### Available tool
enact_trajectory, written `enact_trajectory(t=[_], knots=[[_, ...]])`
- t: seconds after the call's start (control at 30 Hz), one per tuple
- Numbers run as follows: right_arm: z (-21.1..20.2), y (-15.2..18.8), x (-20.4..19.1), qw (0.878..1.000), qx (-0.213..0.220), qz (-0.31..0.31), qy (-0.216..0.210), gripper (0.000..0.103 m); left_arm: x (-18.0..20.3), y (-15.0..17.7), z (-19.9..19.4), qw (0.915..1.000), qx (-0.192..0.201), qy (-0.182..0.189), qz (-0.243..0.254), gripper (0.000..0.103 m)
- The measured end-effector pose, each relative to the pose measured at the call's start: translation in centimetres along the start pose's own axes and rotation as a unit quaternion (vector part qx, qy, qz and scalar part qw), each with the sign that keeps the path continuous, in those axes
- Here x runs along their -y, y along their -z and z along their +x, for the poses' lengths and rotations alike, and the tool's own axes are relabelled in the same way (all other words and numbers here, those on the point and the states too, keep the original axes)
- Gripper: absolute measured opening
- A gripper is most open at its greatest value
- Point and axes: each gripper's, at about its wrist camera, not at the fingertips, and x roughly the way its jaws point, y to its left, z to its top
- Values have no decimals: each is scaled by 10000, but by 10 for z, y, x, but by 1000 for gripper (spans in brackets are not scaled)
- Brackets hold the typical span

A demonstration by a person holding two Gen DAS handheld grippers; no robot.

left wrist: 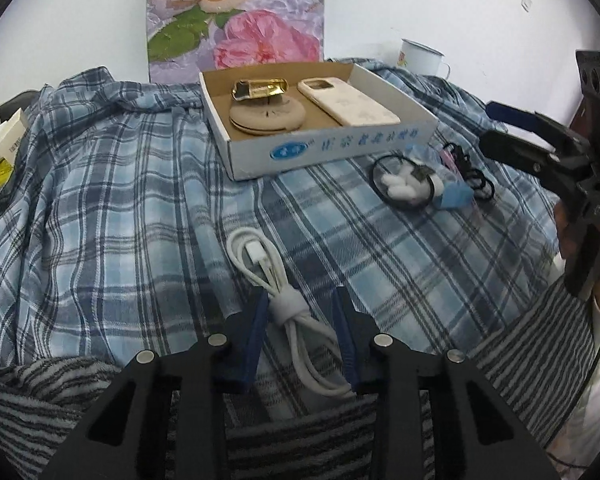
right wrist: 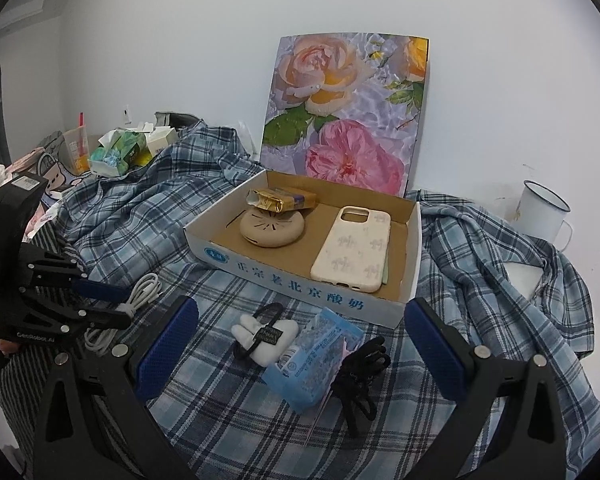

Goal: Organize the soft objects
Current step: 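Grasp the white coiled cable with the left tool while the right tool grasps the black hair ties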

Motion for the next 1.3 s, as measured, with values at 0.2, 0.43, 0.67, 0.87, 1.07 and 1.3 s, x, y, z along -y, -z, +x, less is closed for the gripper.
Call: enact_trajectory(t=[0.2,0.43,0.67,0.87,1.07,1.3], knots=[[4,2,-4,9999,-97,-96,45,103,1,-1,4,10000,-37,34,26,35],[7,4,-6,9998,-175,-112,11,103,3,-1,10,9998,-120,84,124,29],[5,5,-7,9998,-165,-94,-22,103,5,0,9,9997,-48,134,217,19],[6,6,-6,9998,-160,-75,-7,103,11,-4,0,9984,192,390,358,19],[9,7,5,9996,-205,149,83,103,16,-19,-2,9971,453,476,380,19],[19,12,6,9984,-554,93,86,103,11,-18,0,9973,522,454,264,19]])
